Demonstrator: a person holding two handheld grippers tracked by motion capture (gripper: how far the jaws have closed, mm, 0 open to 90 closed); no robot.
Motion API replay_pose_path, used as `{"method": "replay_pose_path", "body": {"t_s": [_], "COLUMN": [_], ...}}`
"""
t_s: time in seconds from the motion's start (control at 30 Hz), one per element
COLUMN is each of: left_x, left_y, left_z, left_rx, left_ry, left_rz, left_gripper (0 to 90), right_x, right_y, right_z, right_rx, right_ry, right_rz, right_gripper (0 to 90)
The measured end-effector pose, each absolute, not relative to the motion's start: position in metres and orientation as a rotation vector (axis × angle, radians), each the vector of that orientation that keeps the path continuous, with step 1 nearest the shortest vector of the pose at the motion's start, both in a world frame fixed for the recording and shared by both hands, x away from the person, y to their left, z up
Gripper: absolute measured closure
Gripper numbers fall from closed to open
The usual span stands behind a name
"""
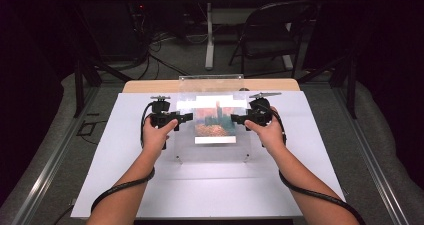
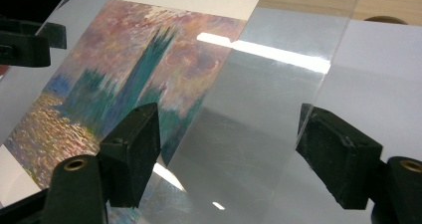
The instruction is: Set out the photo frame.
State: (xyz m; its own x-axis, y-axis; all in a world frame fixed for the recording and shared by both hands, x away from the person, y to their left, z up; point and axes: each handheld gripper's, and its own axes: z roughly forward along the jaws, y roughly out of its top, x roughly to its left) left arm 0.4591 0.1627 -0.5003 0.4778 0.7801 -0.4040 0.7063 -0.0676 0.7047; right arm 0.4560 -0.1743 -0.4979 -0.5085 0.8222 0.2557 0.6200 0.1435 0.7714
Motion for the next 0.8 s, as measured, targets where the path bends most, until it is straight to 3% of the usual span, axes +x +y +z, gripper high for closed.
{"method": "replay_pose_path", "body": {"t_s": [0.57, 0.8], "left_x": [0.436, 0.420], "left_y": [0.169, 0.175], "left_z": [-0.484, -0.476], "left_rx": [1.798, 1.778], "left_ry": [1.178, 1.133], "left_rz": [0.152, 0.169], "left_gripper": [38.8, 45.0], "right_x": [0.432, 0.415], "right_y": [-0.175, -0.177], "right_z": [-0.481, -0.472], "right_rx": [1.286, 1.218], "right_ry": [2.177, 2.166], "right_rz": [1.281, 1.277], "right_gripper": [26.9, 31.9]}}
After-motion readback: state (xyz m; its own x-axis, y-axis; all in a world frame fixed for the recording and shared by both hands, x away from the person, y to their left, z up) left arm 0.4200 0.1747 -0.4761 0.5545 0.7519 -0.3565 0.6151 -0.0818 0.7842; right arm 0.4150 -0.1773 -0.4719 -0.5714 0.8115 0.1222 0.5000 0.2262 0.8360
